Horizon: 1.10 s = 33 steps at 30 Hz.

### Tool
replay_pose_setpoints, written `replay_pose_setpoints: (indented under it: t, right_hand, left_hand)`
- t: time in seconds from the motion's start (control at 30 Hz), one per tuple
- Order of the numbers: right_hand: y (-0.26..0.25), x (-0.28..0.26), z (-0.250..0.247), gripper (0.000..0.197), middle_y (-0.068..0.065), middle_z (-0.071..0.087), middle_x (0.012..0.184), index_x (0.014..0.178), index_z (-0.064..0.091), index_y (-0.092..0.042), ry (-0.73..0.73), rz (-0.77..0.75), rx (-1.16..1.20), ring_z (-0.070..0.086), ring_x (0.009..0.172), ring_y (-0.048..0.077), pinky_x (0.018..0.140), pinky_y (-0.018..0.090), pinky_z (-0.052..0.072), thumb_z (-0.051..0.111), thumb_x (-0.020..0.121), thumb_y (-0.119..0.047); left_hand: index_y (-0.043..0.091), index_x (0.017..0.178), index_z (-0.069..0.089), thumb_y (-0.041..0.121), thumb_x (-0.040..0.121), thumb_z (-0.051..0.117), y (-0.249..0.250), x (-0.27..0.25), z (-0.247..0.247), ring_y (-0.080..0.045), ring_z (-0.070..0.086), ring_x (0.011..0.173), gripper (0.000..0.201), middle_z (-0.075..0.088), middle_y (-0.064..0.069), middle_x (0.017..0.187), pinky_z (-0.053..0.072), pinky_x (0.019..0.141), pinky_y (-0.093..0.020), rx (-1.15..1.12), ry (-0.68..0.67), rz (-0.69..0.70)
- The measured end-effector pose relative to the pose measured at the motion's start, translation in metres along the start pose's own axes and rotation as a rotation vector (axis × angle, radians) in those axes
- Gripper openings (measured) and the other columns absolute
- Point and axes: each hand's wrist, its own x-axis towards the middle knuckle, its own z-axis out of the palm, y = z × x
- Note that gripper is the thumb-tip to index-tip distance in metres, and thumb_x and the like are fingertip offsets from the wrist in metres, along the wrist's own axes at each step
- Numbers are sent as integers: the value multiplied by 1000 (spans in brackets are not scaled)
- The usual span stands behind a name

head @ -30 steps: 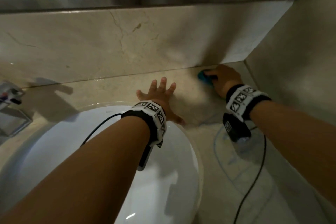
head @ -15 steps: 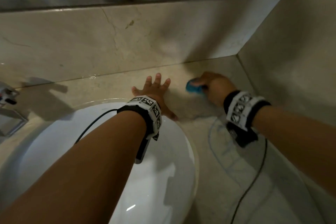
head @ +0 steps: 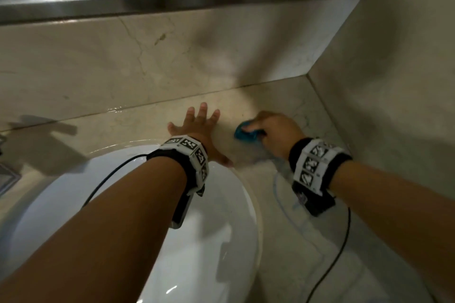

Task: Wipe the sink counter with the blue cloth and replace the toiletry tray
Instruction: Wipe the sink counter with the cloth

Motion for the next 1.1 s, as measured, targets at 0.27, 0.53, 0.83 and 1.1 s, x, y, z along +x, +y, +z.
replay_pose_setpoints:
  t: [0.27,0.53,0.83,1.1]
  right_hand:
    - [3,-3,-10,37,8,57,124,119,62,-24,65,112,-78,52,113,28,91,28,40,51,88,-9]
    - [2,-4,-1,33,6,59,121,117,65,-24,2,-39,-52,55,111,27,89,21,37,55,87,-13]
    - [20,18,-1,43,13,54,125,125,57,-26,186,148,-51,48,115,32,96,39,41,47,87,-9]
    - [13,25,-6,42,12,51,128,126,56,-26,89,57,-114,47,117,32,97,38,41,46,89,-8]
  left_hand:
    - [41,147,-12,74,48,75,0,-1,-1,-23,-15,146,136,-23,8,156,8,111,-66,-6,-1,8]
    - [40,147,-12,74,49,74,-1,-2,-1,-23,-15,146,135,-23,8,156,10,112,-65,-8,4,9]
    - [42,147,-13,76,48,73,-2,-1,-1,-22,-14,146,135,-23,9,156,10,111,-65,-4,4,12]
    - [42,146,-14,75,48,74,0,-2,-1,-22,-14,146,136,-23,9,156,10,112,-64,-5,-1,0]
